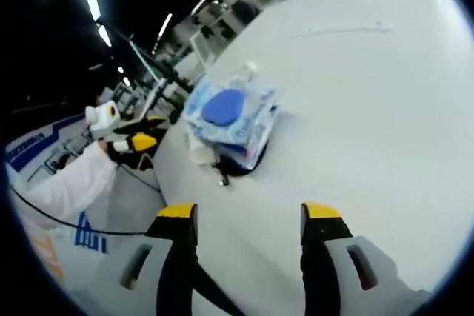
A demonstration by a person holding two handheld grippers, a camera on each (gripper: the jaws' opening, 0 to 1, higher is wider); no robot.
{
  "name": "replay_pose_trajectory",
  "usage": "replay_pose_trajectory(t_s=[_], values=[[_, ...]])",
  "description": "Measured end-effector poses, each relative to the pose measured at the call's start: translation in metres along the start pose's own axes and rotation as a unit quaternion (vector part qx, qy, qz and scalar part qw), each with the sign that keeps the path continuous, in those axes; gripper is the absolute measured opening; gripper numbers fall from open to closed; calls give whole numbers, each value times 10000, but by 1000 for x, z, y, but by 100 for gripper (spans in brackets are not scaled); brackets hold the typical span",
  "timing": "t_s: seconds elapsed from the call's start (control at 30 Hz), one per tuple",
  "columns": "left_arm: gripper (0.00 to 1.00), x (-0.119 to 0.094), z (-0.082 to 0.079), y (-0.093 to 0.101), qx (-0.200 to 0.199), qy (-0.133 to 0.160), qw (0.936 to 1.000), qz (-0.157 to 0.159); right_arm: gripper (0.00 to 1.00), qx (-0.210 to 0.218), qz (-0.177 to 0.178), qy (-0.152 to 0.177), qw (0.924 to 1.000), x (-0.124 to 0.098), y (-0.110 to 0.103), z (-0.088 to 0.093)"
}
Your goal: Arrange the tabletop items into an orderly group along one side of the table until the central work area is clear of visible clutter.
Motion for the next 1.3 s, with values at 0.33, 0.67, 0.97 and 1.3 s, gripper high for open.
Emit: replay_pose_trajectory(t_s=[0.33, 0.67, 0.97, 1.3], values=[[71, 10, -6, -1, 48, 20, 10000, 81, 50, -74, -34, 48, 10000, 4, -3, -10], [61, 23, -12, -5, -74, -2, 10000, 4, 41, -209, -118, 139, 9996, 14, -10, -29], [51, 30, -20, -11, -418, 115, 9988, -208, 32, -245, -119, 350, 9990, 18, -6, -52], [45, 39, -25, -11, -773, 156, 9964, -307, 25, -51, -103, 463, 9989, 29, -6, -65]])
Point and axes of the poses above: the point that each gripper's makers call its tool centre point, and the gripper's own axes: x roughly forward along the fingers, y roughly to its right, z roughly out of its underside, the point moved 1 cm from there along -x, roughly backward along the fingers, and after that the axes turned 2 degrees about -x, right-handed, at the moved point
